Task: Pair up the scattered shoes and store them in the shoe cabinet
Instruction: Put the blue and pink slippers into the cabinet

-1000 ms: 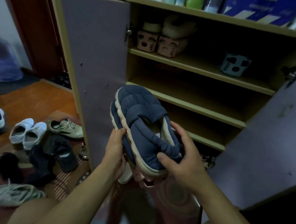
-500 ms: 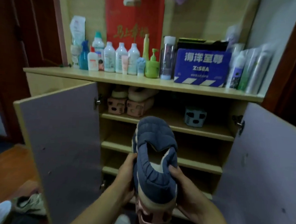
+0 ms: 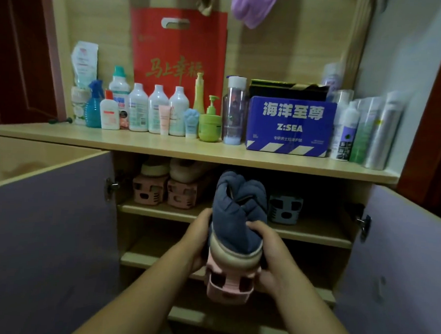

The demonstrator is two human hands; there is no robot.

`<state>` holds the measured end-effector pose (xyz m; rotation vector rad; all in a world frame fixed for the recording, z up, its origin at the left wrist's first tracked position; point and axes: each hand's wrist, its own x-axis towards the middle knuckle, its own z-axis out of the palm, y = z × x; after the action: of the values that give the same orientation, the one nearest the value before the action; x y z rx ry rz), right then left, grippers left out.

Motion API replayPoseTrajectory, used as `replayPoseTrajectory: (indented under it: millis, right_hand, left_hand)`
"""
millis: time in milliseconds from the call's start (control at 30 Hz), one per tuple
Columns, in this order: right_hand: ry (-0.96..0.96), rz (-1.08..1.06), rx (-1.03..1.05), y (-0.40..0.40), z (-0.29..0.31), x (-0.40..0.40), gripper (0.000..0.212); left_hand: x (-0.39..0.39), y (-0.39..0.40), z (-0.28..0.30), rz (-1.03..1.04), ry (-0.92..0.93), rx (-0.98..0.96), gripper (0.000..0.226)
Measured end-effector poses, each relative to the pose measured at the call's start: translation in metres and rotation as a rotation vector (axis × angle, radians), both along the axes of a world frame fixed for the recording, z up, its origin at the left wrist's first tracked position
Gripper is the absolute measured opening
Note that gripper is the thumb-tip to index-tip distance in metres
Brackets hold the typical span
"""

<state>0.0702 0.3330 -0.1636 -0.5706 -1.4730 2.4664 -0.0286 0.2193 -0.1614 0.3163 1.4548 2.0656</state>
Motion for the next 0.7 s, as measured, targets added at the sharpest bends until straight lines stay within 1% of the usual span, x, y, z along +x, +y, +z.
replayPoseTrajectory:
  millis: [33,67,100,133,167,200,233,267,300,333,367,400,433,467,500,533,567,600,700]
  right_hand:
    - [-0.01,-0.009,-0.002,0.007,0.006,-0.01,0.036]
    - [-0.022,-0.026,0.008,0.014,0.014,-0.018,0.036]
    - [-0.033,-0.035,0.023,0.02,0.02,-0.027,0.036]
    - [-0.053,-0.036,0.046,0.025,0.028,-0.035,0.036]
    - [-0.079,-0.034,0.082,0.029,0.034,-0.042,0.037]
    - [-0.105,-0.024,0.116,0.033,0.039,-0.05,0.04]
    - [-0.124,-0.012,0.133,0.036,0.042,-0.058,0.042]
    - [-0.151,0.004,0.146,0.038,0.045,-0.065,0.043]
    - [-0.186,0.027,0.183,0.036,0.05,-0.073,0.045]
    - [-0.231,0.027,0.256,0.035,0.054,-0.08,0.045]
    - [-0.274,-0.006,0.353,0.036,0.057,-0.086,0.043]
    - [-0.31,-0.09,0.468,0.037,0.059,-0.093,0.043]
    - [-0.336,-0.231,0.615,0.037,0.059,-0.096,0.045]
    - [-0.309,-0.376,0.764,0.039,0.057,-0.097,0.048]
    - [-0.207,-0.455,0.871,0.042,0.052,-0.096,0.048]
    - [-0.079,-0.445,0.943,0.044,0.045,-0.097,0.045]
    - [0.02,-0.38,0.965,0.046,0.04,-0.096,0.043]
    - [0.063,-0.301,0.952,0.047,0.033,-0.095,0.043]
    - [0.028,-0.126,0.935,0.055,0.026,-0.101,0.047]
  left_hand:
    - [-0.007,0.001,0.003,0.054,0.056,0.009,0.037]
    - [-0.014,0.002,0.01,0.166,0.208,-0.038,0.033]
    - [-0.018,0.001,0.016,0.303,0.431,-0.087,0.031]
    - [-0.019,-0.003,0.026,0.381,0.706,-0.108,0.035]
    - [-0.018,-0.005,0.032,0.339,0.927,-0.099,0.04]
    - [-0.017,-0.004,0.036,0.248,1.055,-0.1,0.046]
    - [-0.021,0.0,0.038,0.164,1.167,-0.161,0.051]
    - [-0.023,0.004,0.039,0.129,1.266,-0.289,0.054]
    - [-0.029,0.009,0.039,0.139,1.361,-0.451,0.054]
    - [-0.034,0.015,0.039,0.158,1.414,-0.593,0.052]
    - [-0.038,0.021,0.041,0.174,1.429,-0.678,0.05]
    - [-0.044,0.027,0.043,0.178,1.418,-0.726,0.047]
    - [-0.048,0.031,0.045,0.189,1.42,-0.762,0.045]
    - [-0.051,0.036,0.047,0.197,1.445,-0.811,0.044]
    - [-0.053,0.04,0.049,0.2,1.472,-0.865,0.043]
    - [-0.056,0.045,0.051,0.202,1.477,-0.924,0.043]
    - [-0.059,0.049,0.053,0.201,1.471,-0.97,0.043]
    - [-0.061,0.053,0.054,0.191,1.451,-1.004,0.043]
    - [-0.08,0.066,0.054,0.134,1.344,-1.02,0.046]
